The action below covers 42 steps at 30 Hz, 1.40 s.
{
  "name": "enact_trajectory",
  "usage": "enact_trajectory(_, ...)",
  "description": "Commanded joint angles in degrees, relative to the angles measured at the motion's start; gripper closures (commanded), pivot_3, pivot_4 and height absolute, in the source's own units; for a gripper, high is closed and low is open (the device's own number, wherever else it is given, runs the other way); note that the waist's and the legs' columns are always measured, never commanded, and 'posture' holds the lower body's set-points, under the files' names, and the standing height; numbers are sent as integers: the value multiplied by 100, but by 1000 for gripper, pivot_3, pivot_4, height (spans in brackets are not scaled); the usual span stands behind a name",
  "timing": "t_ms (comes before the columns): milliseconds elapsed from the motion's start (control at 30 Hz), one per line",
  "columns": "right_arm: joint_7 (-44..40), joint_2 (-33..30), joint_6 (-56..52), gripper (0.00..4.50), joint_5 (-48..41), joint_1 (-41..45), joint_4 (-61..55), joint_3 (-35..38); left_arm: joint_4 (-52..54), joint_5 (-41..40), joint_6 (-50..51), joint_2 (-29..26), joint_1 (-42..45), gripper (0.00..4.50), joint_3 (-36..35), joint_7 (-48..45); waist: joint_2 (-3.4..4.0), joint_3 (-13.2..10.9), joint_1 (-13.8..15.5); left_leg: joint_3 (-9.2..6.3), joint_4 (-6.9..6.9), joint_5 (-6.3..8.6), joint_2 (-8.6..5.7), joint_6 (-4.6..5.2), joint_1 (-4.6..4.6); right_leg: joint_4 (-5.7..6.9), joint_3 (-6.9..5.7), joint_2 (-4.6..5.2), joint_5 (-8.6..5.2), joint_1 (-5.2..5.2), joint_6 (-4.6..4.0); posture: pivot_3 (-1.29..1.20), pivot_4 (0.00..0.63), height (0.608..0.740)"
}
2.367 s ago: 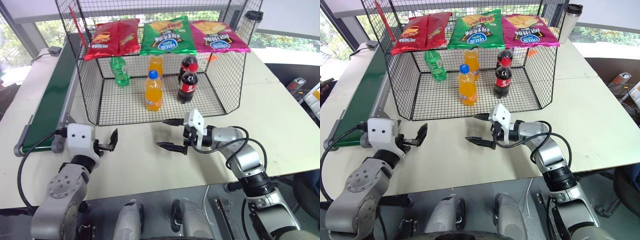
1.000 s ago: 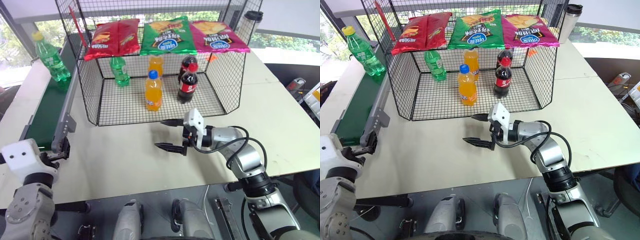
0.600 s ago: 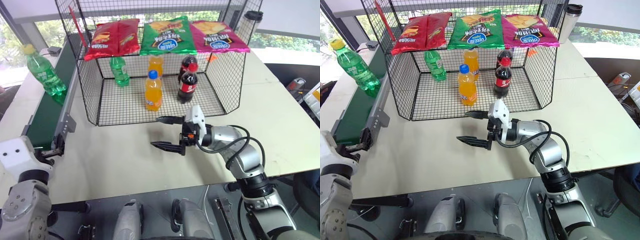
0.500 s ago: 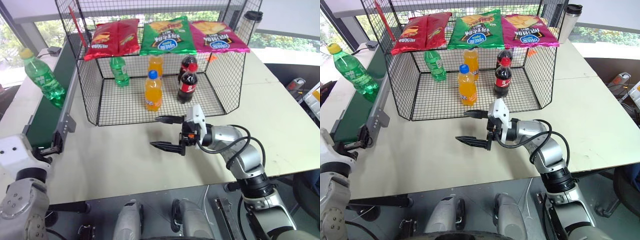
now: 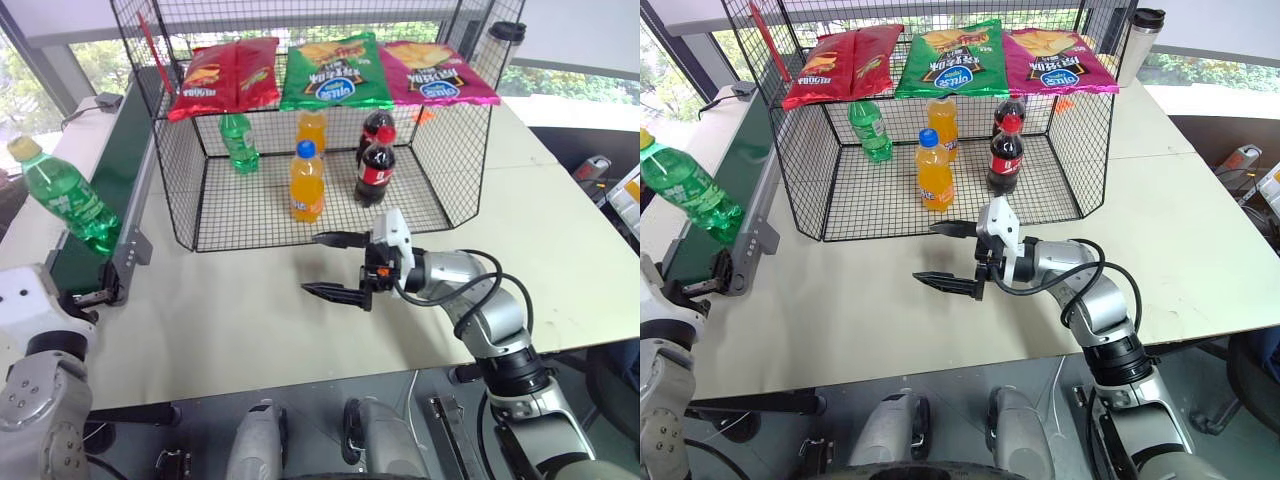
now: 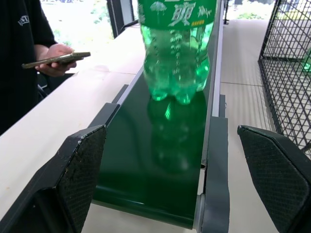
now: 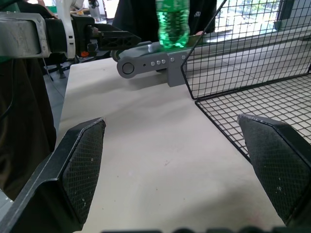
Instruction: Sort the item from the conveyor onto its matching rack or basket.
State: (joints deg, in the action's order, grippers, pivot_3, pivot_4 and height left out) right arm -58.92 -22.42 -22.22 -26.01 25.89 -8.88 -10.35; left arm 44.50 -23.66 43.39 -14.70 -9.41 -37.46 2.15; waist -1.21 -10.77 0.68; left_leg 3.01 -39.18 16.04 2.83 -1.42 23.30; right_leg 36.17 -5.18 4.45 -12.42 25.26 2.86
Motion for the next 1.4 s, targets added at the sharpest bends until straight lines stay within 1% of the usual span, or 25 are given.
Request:
enact_trajectory(33, -22, -37, 91, 0, -37, 7, -157, 65, 47, 74, -147, -87, 47, 11, -140, 63, 0, 0, 0, 0, 0, 0, 0, 0, 0, 0, 0, 0, 0, 0, 0, 0, 150, 740)
enact_trajectory(433, -8, -72, 118, 0, -7, -19, -147, 59, -153, 224, -223, -193, 196, 11, -194, 176, 0, 0, 0, 0, 0, 0, 0, 0, 0, 0, 0, 0, 0, 0, 0, 0, 150, 740)
enact_trajectory(500, 7, -64, 124, 0, 7, -18, -141, 46, -187, 216, -246, -215, 172, 539, -115, 93, 0, 0, 2, 1, 0, 0, 0, 0, 0, 0, 0, 0, 0, 0, 0, 0, 150, 740)
enact_trajectory(533, 16, -55, 122, 0, 14, -7, -133, 41, -171, 208, -264, -189, 148, 886, -77, 74, 0, 0, 7, 1, 0, 0, 0, 0, 0, 0, 0, 0, 0, 0, 0, 0, 150, 740)
enact_trajectory(567, 22, -53, 120, 0, 20, -4, -136, 41, -142, 197, -307, -159, 113, 1362, -40, 49, 0, 0, 10, 1, 0, 0, 0, 0, 0, 0, 0, 0, 0, 0, 0, 0, 150, 740)
enact_trajectory(600, 29, -50, 117, 0, 25, 0, -138, 43, -121, 189, -342, -135, 90, 1666, -18, 38, 1, 1, 6, 0, 0, 0, 0, 0, 0, 0, -1, 1, 0, -1, 0, 0, 150, 740)
enact_trajectory(633, 36, -47, 112, 0, 29, 3, -140, 45, -106, 189, -370, -115, 73, 1752, -13, 37, 1, 1, 5, 1, 0, 0, 0, 0, 0, 0, 0, 2, 0, 0, 0, 0, 150, 740)
enact_trajectory(800, 45, -53, 94, 0, 44, 11, -145, 44, -86, 203, -500, -144, 126, 1752, -48, 46, 1, 1, 8, 0, 0, 0, 0, 0, 0, 0, -1, 1, 0, 0, 0, 0, 150, 740)
enact_trajectory(933, 47, -60, 50, 0, 36, 34, -165, 55, -56, 161, -439, -195, 400, 1752, -273, 270, 0, 0, 6, 0, 0, 0, 0, 0, 1, 0, -1, 2, 0, 0, 0, 0, 150, 740)
enact_trajectory(1100, 32, -63, 8, 0, 5, 55, -180, 55, 68, 153, -380, -509, 731, 1752, -399, 287, 0, 0, 1, 0, 0, 0, 0, 0, 2, 0, -1, 0, 5, 1, 8, 0, 150, 740)
enact_trajectory(1167, 30, -64, -6, 0, -6, 47, -202, 51, 192, 5, -266, -675, 816, 1752, -321, 163, 0, 0, 1, 1, 0, 0, 0, 0, 3, 0, -1, 0, 7, 2, 12, 0, 150, 740)
enact_trajectory(1233, 30, -59, -13, 0, -5, 48, -200, 49, 329, -324, -49, -804, 901, 1752, -206, -16, 0, 0, 7, 1, 0, 0, 0, 0, 3, -1, -1, 1, 6, 1, 11, 0, 150, 740)
enact_trajectory(1333, 29, -43, 0, 0, 10, 45, -174, 44, 566, -768, 288, -1018, 907, 1752, 110, -341, 0, 0, 9, 1, 0, 0, -1, 0, 3, -2, -1, 2, 4, 0, 6, 0, 150, 740)
enact_trajectory(1400, 36, -38, 28, 0, 27, 29, -158, 47, 677, -919, 407, -1133, 888, 1752, 361, -489, 0, 0, 1, 1, 0, 0, -1, 0, 3, -3, 0, 3, 1, 0, 2, 0, 150, 740)
